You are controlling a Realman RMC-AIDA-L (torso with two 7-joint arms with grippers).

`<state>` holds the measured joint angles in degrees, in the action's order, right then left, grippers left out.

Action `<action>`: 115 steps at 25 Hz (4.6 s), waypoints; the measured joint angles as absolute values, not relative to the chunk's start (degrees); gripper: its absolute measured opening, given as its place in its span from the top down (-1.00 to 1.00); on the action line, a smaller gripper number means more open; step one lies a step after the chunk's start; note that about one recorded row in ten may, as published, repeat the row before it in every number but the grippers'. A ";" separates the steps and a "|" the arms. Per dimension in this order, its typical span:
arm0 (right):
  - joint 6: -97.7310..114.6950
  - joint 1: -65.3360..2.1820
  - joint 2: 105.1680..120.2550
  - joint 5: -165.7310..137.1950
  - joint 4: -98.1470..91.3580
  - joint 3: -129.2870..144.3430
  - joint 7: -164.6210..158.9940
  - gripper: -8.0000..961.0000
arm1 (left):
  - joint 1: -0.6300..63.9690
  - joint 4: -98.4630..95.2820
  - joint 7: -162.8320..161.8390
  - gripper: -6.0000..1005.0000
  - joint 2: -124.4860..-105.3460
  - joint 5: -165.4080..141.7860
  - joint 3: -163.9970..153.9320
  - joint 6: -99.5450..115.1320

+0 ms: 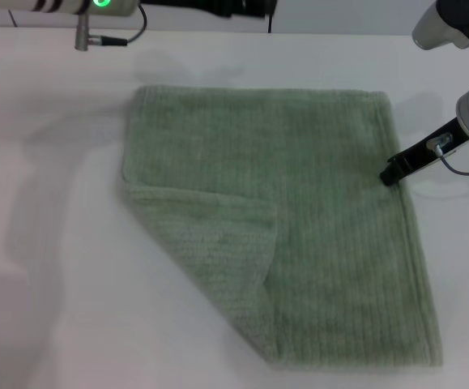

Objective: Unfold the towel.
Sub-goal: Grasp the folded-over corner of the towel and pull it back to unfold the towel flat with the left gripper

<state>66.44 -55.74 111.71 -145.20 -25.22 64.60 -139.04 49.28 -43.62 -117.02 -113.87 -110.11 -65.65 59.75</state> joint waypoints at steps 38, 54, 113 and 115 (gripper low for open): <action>66.51 -56.72 111.66 -146.48 -25.13 64.68 -138.96 0.98 | 54.72 -42.39 -105.78 -0.59 -118.63 -127.54 -70.63 78.02; 66.27 -57.22 111.71 -146.52 -24.25 64.68 -138.95 0.98 | 56.09 -36.87 -107.81 -0.59 -118.82 -126.80 -75.99 73.88; 65.78 -57.65 111.79 -146.66 -24.25 64.68 -138.86 0.98 | 56.06 -34.10 -112.58 0.05 -119.09 -123.43 -89.28 64.91; 65.76 -57.62 111.79 -146.66 -24.26 64.68 -138.86 0.98 | 56.10 -34.10 -112.94 0.22 -119.09 -123.65 -89.31 65.07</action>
<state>65.76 -57.62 111.79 -146.66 -24.26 64.68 -138.87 56.10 -34.10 -112.94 -119.09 -123.65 -89.31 65.07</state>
